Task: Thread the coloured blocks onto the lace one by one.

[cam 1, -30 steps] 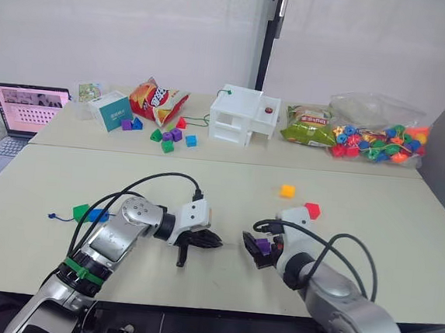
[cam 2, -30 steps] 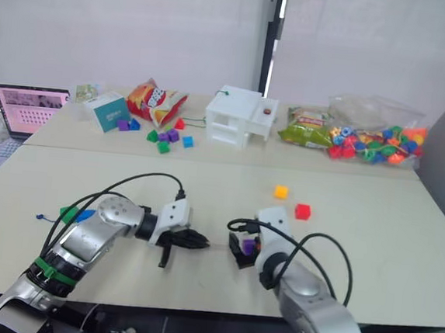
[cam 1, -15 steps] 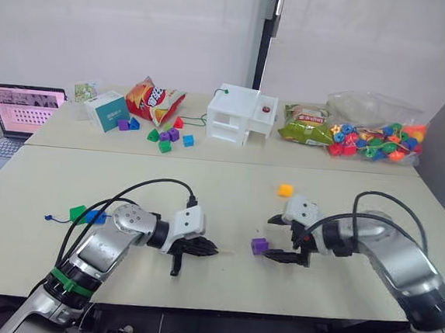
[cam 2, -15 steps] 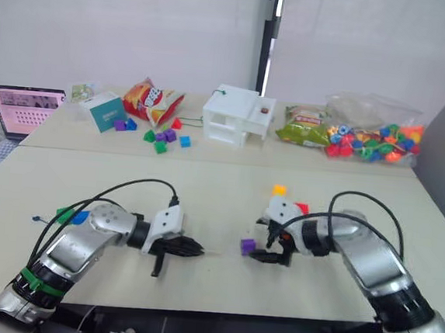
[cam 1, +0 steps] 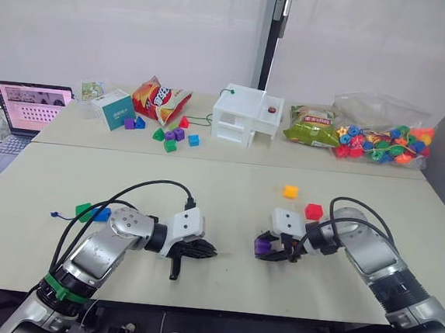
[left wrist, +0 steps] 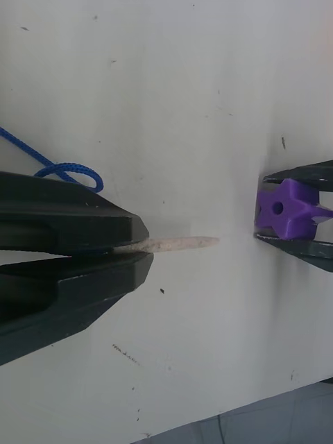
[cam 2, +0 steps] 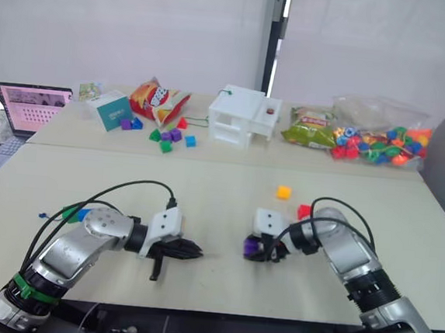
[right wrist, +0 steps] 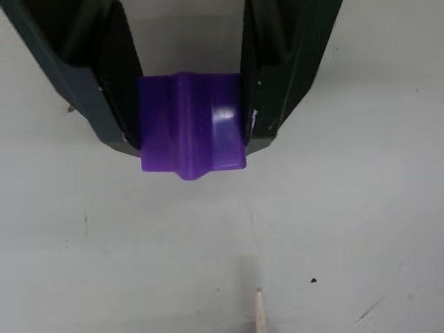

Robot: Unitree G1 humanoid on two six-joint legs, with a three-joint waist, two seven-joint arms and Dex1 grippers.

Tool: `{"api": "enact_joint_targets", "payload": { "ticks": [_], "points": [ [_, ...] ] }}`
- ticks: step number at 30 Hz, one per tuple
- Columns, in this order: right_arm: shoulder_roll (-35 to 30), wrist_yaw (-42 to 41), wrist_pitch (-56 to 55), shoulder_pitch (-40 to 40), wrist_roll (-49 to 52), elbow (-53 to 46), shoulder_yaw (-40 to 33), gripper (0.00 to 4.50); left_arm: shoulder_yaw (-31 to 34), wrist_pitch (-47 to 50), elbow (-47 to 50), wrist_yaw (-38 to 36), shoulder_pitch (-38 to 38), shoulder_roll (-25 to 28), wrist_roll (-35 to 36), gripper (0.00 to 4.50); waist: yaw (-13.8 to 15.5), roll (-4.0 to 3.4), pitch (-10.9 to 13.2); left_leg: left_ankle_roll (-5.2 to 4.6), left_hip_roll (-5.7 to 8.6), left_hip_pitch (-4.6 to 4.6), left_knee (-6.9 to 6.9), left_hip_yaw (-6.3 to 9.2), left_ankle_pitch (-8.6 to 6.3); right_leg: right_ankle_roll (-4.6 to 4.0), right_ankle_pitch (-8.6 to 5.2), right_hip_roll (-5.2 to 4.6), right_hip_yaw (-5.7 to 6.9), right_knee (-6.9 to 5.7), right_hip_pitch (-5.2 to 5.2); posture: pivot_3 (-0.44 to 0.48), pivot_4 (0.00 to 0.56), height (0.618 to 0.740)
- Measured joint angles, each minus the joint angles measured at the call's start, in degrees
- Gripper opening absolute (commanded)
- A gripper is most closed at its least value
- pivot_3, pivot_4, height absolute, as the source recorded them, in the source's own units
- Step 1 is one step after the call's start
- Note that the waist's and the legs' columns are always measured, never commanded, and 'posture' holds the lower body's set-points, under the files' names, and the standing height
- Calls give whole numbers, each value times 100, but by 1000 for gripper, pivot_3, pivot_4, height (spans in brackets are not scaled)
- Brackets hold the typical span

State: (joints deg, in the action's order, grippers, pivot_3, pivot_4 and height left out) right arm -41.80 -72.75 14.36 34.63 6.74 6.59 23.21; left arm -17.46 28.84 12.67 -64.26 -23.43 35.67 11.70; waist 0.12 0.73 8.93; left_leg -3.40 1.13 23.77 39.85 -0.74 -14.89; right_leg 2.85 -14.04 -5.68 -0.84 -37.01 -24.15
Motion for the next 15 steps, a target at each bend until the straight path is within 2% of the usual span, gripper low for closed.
{"api": "enact_joint_targets", "payload": {
  "ticks": [4, 10, 15],
  "points": [
    [40, 163, 182, -101, -96, -180, -102, 1373, -6, 145, 33, 84, -90, -37, -4, 0, 25, 0, 0, 0, 1, 0, 0, 0, 0, 0, 0, -1, 1, -1, 0, 0, 150, 740],
    [299, 630, 1114, -311, -148, -1143, -118, 1373, -158, 325, 35, 286, -372, -124, -82, 0, 40, 0, 0, 1, 4, 0, 0, 1, 1, 0, 0, 0, -1, -6, -2, 0, 150, 740],
    [297, 761, 1392, -419, -262, -1333, -75, 1373, -300, 394, 34, 285, -375, -117, -142, 0, 55, 0, 0, 1, 7, 0, 1, 1, 1, 0, 0, -2, 0, -5, -1, 0, 150, 740]
  ]
}}
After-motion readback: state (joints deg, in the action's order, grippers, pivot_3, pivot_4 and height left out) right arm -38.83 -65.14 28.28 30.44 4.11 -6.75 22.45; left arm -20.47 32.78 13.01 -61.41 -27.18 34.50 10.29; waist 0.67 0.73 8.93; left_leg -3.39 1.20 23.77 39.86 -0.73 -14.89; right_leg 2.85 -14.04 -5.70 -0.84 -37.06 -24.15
